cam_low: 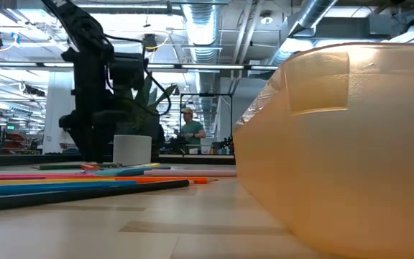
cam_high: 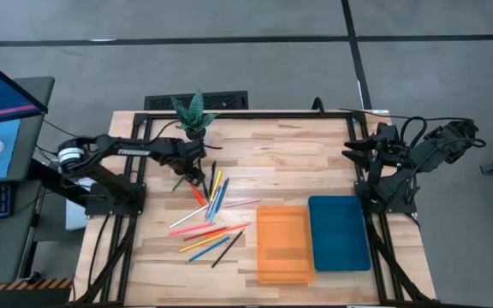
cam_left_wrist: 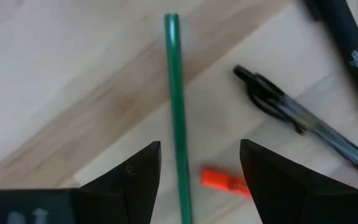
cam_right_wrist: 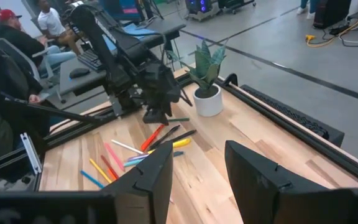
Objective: Sort pens & pencils
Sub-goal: Put the green pencil into the blue bin
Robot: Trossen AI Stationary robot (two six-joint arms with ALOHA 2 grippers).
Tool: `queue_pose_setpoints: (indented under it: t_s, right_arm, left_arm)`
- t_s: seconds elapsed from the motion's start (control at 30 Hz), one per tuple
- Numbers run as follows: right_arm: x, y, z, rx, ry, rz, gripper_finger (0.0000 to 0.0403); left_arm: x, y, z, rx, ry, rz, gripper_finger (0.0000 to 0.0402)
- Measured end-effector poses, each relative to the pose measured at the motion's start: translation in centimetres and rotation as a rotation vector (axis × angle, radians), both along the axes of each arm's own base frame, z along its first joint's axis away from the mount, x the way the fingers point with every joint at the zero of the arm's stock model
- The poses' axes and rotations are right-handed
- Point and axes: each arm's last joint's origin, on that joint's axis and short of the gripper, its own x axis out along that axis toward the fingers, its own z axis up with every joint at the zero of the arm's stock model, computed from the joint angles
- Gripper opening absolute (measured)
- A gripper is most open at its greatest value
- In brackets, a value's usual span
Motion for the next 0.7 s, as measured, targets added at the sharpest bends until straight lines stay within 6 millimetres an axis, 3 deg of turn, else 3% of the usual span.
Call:
queue_pose_setpoints:
  t_s: [0.3, 0.5, 0.7]
  right_arm:
    - [0.0, 0.1, -0.1, 0.006, 0.011, 0.024, 0.0169]
    - [0.0, 0.1, -0.1, 0.007, 0.011, 0.024, 0.0169]
    - [0.0, 0.1, -0.1, 0.006, 0.011, 0.024, 0.0169]
  left_arm:
    - [0.0, 0.8, -1.0, -0.031, 0.045, -0.044, 0.0194]
    - [0.4, 0.8, -2.2, -0.089, 0.083, -0.040, 0.0109]
    - [0.6, 1.0, -1.2, -0.054, 0.066, -0.031, 0.0014]
